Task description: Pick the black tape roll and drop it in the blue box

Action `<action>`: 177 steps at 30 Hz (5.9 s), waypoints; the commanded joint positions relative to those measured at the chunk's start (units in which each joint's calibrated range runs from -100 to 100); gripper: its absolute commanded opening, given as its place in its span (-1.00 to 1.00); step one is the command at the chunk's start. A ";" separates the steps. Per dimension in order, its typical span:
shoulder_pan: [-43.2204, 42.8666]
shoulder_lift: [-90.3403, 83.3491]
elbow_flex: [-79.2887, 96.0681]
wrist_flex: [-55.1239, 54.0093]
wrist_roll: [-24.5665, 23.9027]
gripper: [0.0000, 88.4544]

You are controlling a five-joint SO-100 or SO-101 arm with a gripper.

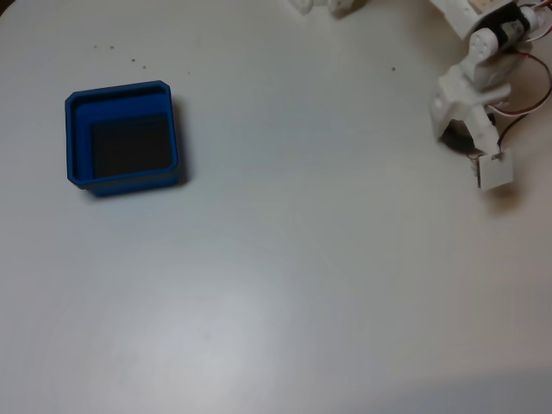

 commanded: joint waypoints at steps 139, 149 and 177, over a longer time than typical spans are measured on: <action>90.72 0.81 -7.49 -21.80 6.12 -0.97; 90.72 1.48 -7.49 -21.80 6.12 -0.97; 89.93 3.82 -7.58 -21.96 6.12 -0.97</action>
